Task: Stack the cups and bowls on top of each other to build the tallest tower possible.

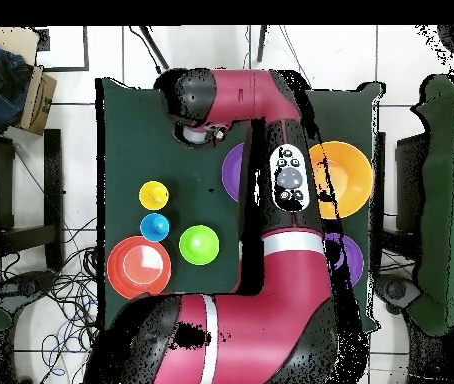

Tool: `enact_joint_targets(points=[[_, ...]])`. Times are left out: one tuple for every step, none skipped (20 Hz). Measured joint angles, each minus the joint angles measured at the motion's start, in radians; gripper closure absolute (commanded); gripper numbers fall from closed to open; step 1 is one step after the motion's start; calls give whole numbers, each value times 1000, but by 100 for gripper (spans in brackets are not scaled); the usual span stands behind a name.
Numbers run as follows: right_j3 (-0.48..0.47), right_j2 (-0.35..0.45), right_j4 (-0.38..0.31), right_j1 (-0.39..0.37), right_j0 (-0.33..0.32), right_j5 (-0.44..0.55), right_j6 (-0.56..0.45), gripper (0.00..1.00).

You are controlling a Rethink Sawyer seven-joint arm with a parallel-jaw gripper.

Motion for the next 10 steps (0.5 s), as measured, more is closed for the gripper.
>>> enact_joint_targets(points=[[6,0,0,-4,0,0,0,0],[8,0,0,-6,0,0,0,0],[9,0,0,-8,0,0,0,0],[10,0,0,-9,0,0,0,0],[10,0,0,-12,0,0,0,0],[10,0,0,-12,0,0,0,0],[10,0,0,-13,0,0,0,0],[10,0,0,-14,0,0,0,0],[11,0,0,-14,0,0,0,0],[11,0,-1,-14,0,0,0,0]])
